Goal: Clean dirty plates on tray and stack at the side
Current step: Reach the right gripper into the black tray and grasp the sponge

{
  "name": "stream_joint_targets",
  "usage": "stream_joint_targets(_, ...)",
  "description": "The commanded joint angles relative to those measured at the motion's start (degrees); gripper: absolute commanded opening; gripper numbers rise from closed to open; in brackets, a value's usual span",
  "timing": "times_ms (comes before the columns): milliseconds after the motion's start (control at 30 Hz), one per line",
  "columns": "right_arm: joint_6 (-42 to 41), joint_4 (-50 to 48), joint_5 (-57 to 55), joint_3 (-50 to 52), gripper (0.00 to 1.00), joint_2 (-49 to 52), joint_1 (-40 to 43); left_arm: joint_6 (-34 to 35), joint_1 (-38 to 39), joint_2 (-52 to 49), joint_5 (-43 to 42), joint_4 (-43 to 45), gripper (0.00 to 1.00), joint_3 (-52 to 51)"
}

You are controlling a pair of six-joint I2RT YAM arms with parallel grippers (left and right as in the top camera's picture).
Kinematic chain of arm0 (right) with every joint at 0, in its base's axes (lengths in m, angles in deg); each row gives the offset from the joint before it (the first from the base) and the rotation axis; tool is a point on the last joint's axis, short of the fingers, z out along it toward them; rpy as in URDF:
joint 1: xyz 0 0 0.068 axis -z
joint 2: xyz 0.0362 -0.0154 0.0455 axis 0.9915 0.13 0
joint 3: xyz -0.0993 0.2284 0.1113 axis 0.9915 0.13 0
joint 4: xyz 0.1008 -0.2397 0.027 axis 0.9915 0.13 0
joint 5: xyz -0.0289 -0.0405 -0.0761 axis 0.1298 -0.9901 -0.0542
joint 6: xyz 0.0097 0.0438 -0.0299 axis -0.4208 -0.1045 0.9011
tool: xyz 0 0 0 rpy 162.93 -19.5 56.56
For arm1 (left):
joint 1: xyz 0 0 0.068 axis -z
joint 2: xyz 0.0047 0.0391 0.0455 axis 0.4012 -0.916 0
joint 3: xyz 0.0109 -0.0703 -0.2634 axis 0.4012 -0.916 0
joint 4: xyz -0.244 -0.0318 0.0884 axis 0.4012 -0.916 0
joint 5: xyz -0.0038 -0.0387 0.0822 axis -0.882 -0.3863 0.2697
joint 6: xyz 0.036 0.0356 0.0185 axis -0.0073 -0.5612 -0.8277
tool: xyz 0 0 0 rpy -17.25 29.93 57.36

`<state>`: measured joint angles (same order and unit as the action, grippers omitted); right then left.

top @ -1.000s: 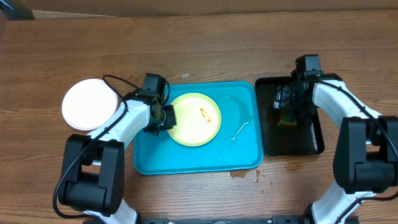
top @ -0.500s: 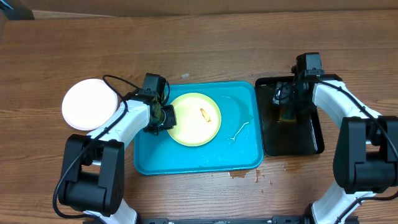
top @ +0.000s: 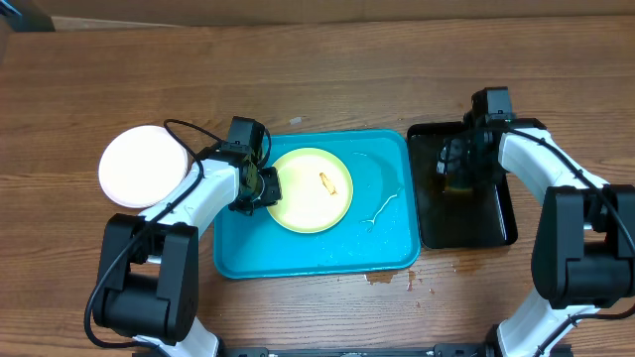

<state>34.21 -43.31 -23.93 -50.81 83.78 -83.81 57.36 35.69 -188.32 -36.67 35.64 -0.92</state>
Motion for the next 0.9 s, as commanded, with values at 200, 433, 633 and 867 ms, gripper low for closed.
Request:
stream_joint_targets(200, 0.04, 7.37, 2.40, 0.04, 0.21, -1.27, -0.17, -1.49, 0.44, -0.74, -0.07, 0.00, 0.28, 0.17)
stream_joint_targets(433, 0.07, 2.38, 0.15, 0.04, 0.75, -1.27, -0.15, -1.49, 0.44, -0.74, -0.07, 0.04, 0.33, 0.17)
stream_joint_targets(633, 0.04, -2.73, -2.95, 0.04, 0.68, -1.27, -0.15, -1.49, 0.44, -0.74, 0.04, 1.92, 0.36, 0.17)
stream_joint_targets(867, 0.02, -3.08, -0.76, 0.02, 0.17, -1.27, -0.17, -1.49, 0.44, -0.81, 0.61, 2.71, 0.40, 0.15)
